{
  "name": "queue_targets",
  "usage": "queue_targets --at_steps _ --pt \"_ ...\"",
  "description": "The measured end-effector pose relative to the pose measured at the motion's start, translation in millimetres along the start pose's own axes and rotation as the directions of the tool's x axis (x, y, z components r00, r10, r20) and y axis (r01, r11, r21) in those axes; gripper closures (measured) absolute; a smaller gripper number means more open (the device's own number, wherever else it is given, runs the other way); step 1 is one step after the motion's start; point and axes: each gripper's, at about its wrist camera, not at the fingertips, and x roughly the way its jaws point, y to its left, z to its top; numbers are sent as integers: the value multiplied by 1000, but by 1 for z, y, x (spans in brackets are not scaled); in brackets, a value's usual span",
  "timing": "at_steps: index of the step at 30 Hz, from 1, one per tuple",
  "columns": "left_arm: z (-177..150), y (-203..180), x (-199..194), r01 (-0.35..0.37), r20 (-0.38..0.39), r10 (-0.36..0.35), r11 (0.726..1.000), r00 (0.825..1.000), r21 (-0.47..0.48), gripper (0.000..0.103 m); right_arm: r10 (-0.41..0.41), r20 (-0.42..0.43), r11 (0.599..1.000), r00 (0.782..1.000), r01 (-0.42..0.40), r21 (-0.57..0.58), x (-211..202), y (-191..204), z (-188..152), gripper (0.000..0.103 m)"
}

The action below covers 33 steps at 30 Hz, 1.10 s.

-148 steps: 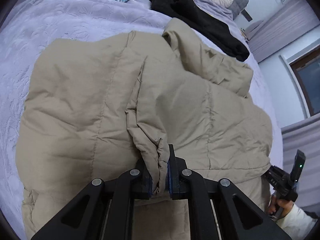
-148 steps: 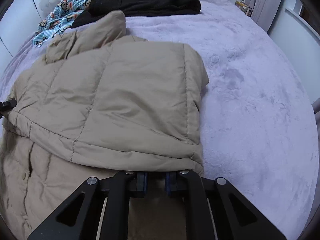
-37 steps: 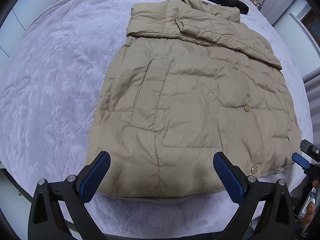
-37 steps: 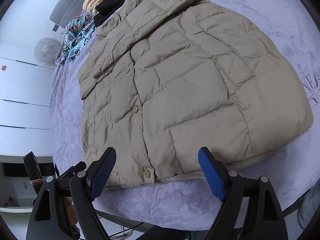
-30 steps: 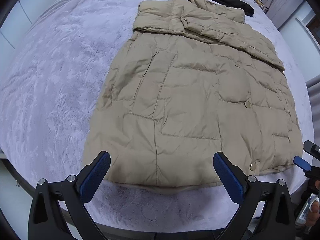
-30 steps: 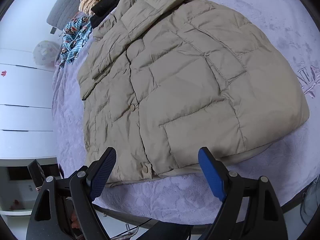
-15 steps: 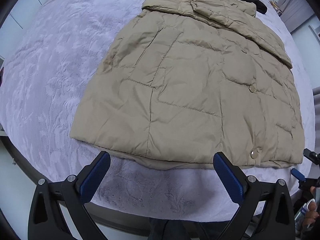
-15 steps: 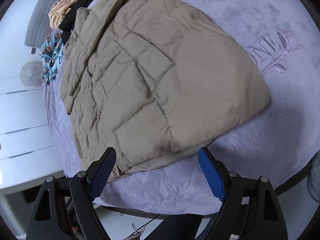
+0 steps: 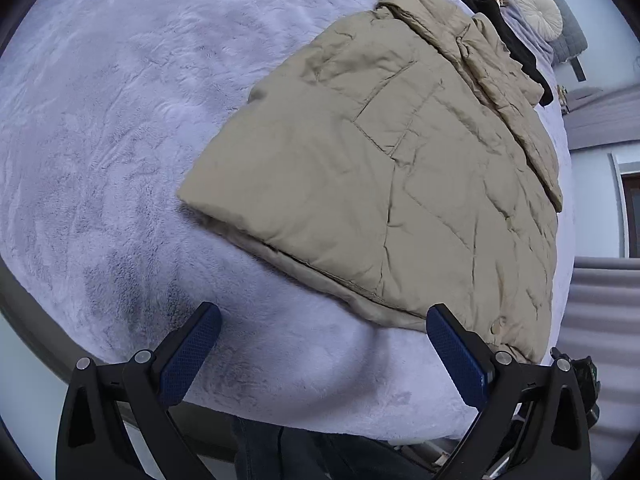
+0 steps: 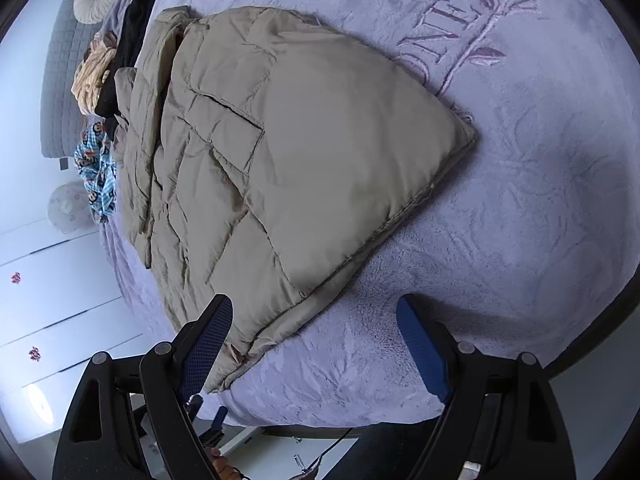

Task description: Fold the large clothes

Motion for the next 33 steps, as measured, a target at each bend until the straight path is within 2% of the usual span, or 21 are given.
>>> queue_targets --at_steps 3,7,9,10,11,12,14,15,17,18,20,21,22,28,33 --pt "12 -5 13 39 5 -39 999 999 -9 0 24 9 999 1000 -24 31 3 -5 1 17" --pt "34 -15 23 139 23 -138 989 990 -52 0 55 31 996 998 -57 73 4 -9 5 17" --pt "45 -20 29 157 23 -156 985 988 -71 0 72 51 993 996 -76 86 4 -13 10 16" --pt "50 -21 34 160 16 -159 983 987 -90 4 81 64 992 995 -86 94 5 -13 12 16" --pt "53 -23 36 163 11 -163 981 987 -103 20 89 75 990 993 -96 103 6 -15 15 16" --pt "56 -24 39 175 -5 -176 978 984 -113 31 95 85 988 992 -105 113 7 -16 17 16" --pt "58 -24 43 170 -29 -174 979 984 -111 80 114 96 983 989 -126 134 9 -19 22 16" --pt "60 -25 41 172 -30 -176 981 984 -93 86 122 101 980 987 -136 145 10 -20 23 16" --pt "61 -28 30 180 -4 -181 982 984 -55 87 140 115 972 984 -158 173 10 -23 24 16" --pt "62 -32 23 189 10 -189 982 982 -28 87 148 121 968 982 -169 184 9 -24 25 21" --pt "65 -36 10 201 27 -201 979 979 14 87 147 128 967 981 -170 188 7 -25 26 52" --pt "68 -41 3 205 33 -206 978 978 40 87 147 123 969 981 -168 180 8 -24 26 82" --pt "71 -45 -2 211 37 -213 976 976 60 87 154 122 969 980 -174 173 8 -23 27 89" --pt "96 -69 -33 248 65 -260 956 963 159 87 153 175 984 973 -166 62 -5 8 24 94" --pt "121 -95 -65 229 121 -266 940 956 254 87 128 196 991 972 -116 -72 -25 48 32 95"
